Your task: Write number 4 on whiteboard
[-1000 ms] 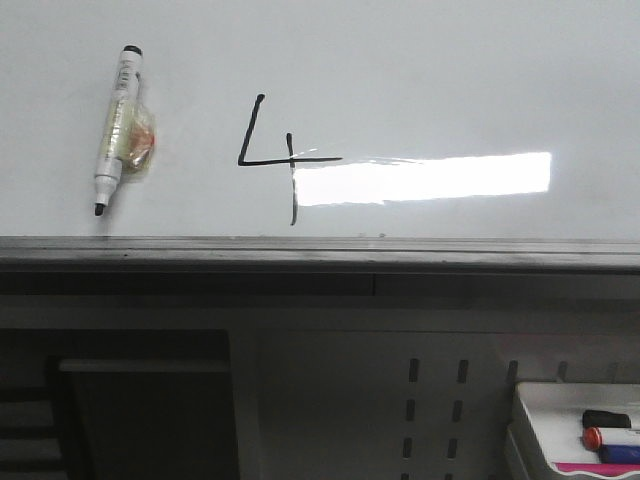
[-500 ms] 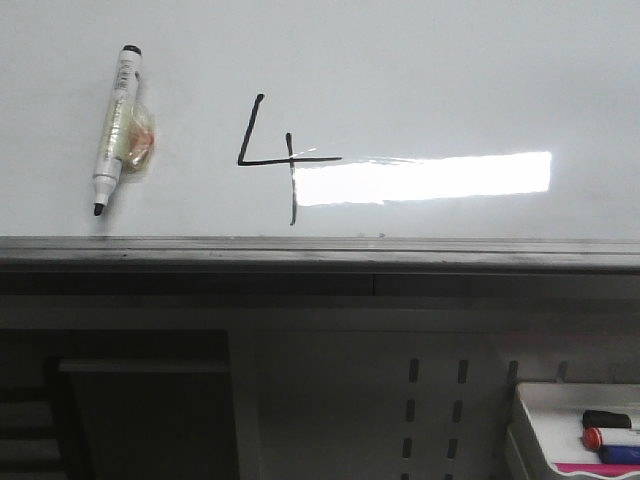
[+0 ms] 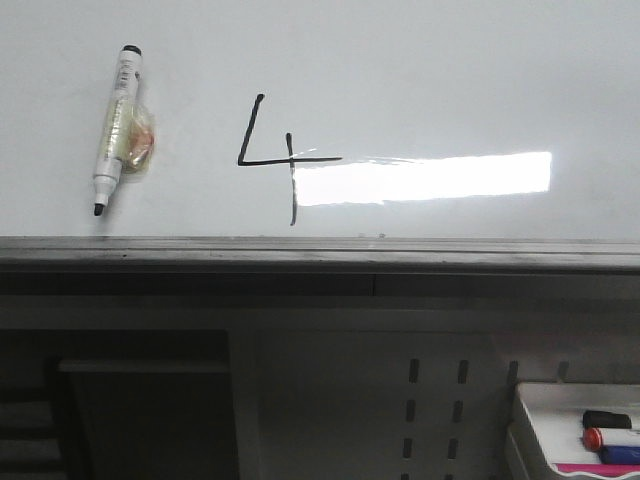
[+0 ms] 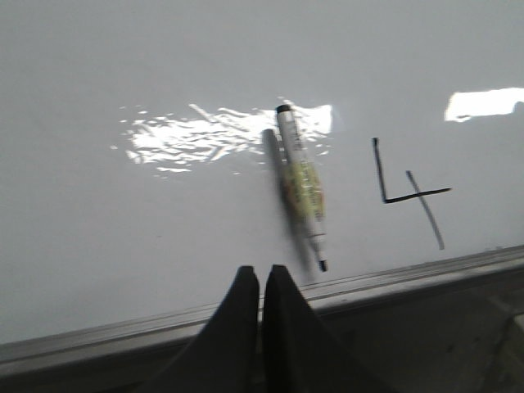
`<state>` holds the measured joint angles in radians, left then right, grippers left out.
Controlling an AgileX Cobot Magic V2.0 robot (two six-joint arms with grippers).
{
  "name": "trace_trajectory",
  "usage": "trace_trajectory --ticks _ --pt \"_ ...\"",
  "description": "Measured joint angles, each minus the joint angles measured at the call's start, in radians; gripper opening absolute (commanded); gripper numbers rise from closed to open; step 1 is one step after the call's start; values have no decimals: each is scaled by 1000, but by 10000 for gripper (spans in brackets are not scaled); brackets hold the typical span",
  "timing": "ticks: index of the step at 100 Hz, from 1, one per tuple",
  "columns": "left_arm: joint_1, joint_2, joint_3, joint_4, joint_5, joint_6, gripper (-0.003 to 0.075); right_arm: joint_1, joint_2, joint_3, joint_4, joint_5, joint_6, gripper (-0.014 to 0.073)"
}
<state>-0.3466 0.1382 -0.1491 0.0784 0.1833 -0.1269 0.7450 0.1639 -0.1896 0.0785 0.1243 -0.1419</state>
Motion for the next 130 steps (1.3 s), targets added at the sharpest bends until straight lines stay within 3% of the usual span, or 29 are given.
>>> trace_trajectory --ticks 25,37,50,130 --pt "249 -124 110 -36 54 30 -20 0 0 0 0 0 0 -64" --pt "313 -144 155 -62 98 31 -20 0 0 0 0 0 0 -64" --pt "324 -144 153 -67 159 31 -20 0 -2 0 0 -2 0 -64" --pt "324 -144 153 -69 164 31 -20 0 -2 0 0 -2 0 -64"
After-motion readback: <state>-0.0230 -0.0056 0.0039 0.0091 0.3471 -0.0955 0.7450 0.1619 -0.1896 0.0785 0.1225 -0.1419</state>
